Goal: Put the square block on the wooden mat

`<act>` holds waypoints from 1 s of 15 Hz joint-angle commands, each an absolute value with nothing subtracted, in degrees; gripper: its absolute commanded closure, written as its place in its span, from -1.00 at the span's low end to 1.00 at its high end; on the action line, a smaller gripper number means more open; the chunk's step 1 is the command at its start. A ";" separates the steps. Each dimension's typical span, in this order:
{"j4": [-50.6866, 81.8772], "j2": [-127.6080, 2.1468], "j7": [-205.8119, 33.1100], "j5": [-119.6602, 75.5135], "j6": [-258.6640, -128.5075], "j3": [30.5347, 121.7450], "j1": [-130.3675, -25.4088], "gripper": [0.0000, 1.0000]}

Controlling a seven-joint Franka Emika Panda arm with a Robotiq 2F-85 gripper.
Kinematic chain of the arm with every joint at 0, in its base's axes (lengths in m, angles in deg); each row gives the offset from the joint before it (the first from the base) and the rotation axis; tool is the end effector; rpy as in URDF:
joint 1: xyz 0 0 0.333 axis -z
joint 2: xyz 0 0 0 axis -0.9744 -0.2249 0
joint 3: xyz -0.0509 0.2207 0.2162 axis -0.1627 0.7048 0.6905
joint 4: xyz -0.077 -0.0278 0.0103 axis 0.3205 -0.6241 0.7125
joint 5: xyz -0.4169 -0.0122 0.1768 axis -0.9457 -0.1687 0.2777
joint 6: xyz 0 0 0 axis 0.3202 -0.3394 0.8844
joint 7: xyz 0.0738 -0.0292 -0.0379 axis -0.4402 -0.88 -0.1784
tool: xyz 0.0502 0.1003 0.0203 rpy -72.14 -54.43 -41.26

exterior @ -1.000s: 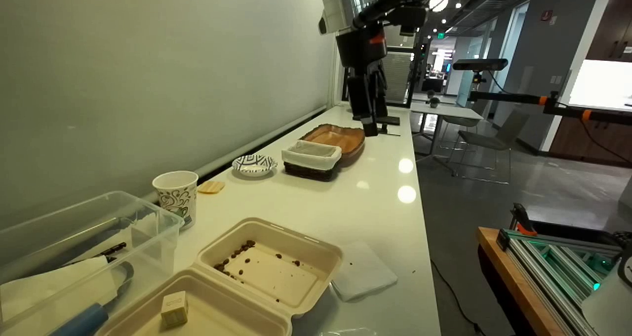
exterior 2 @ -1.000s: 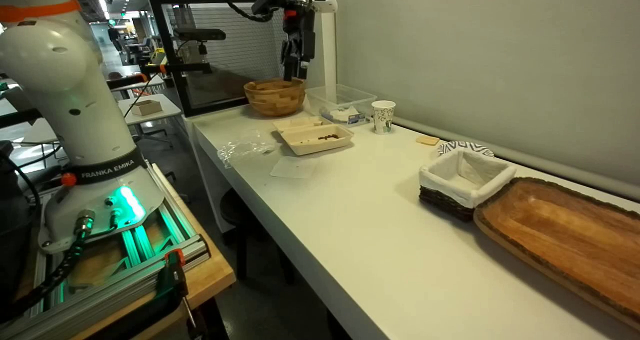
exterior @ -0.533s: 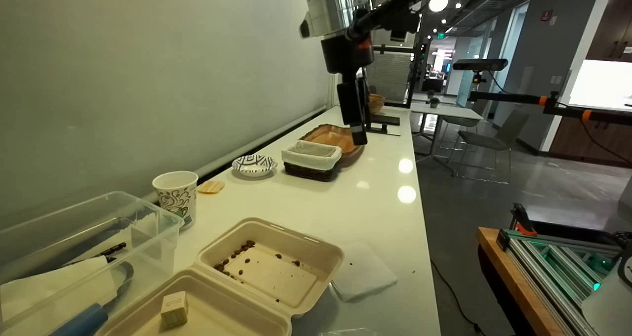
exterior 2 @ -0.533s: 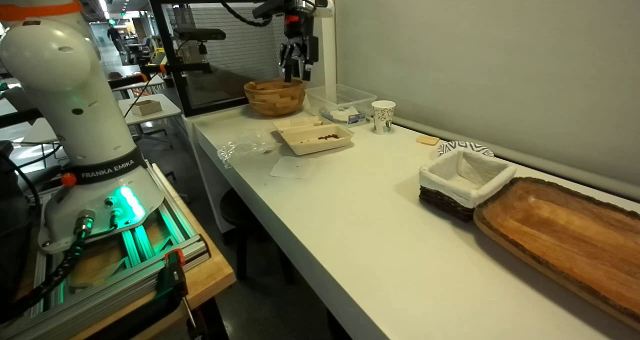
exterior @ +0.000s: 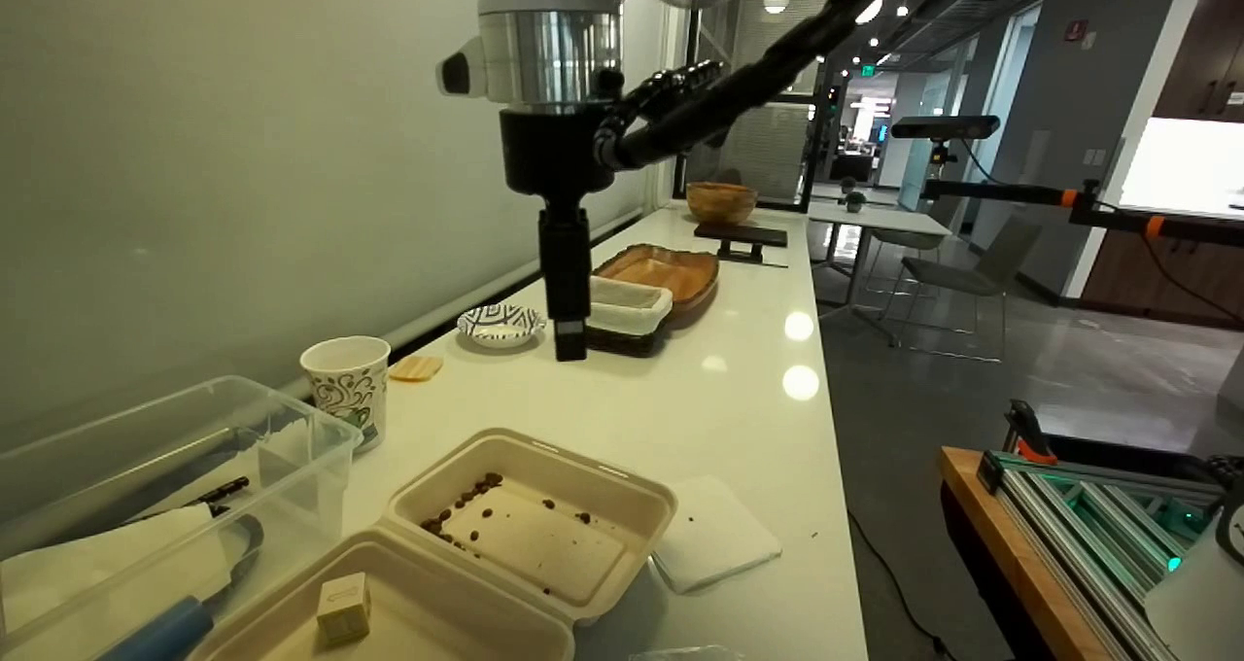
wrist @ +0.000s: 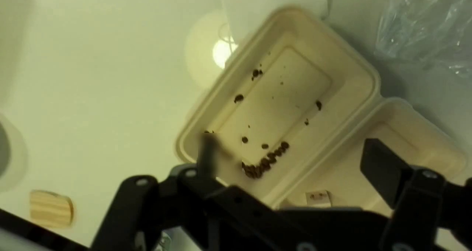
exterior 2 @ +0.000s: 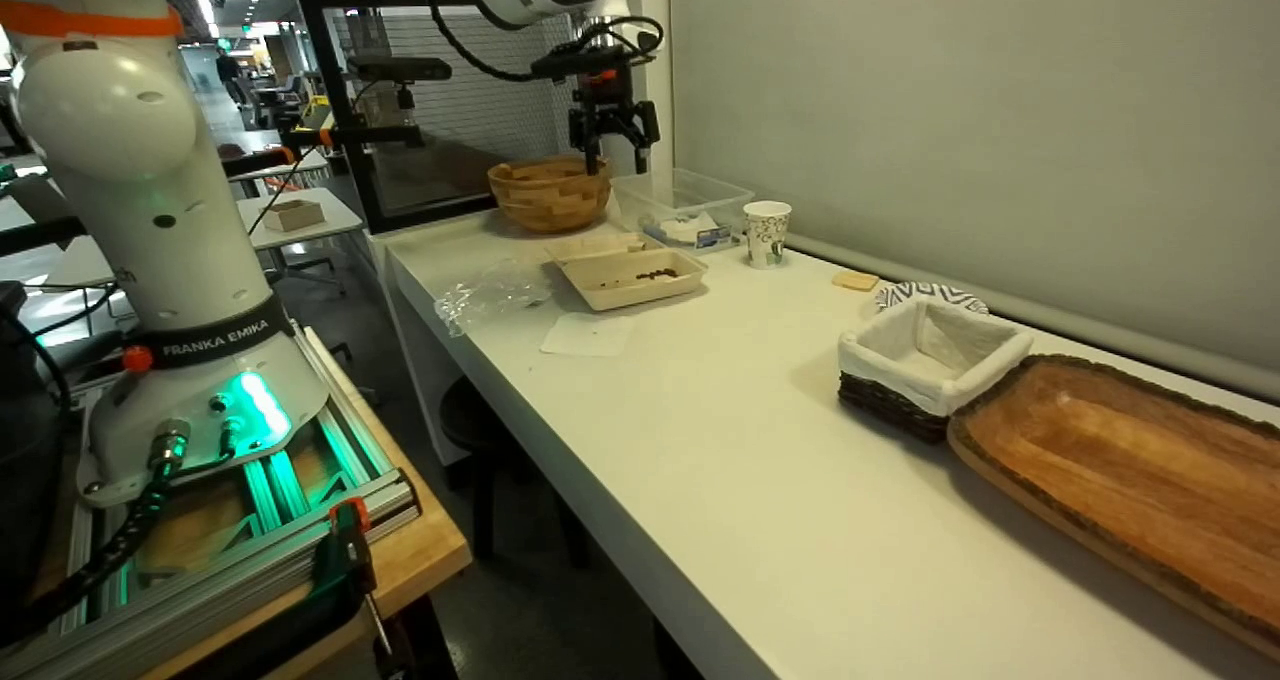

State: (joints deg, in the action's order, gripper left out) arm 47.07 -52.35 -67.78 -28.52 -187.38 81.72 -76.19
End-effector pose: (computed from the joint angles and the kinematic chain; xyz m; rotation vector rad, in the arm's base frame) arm 0.5942 0.0027 0.2967 2.9720 0.5428 -0.0629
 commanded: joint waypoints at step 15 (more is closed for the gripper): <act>38.33 -68.72 -47.92 -12.48 -201.94 86.88 -73.73 -1.00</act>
State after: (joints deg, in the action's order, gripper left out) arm 38.79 -67.38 -48.66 -11.96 -198.17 86.06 -74.26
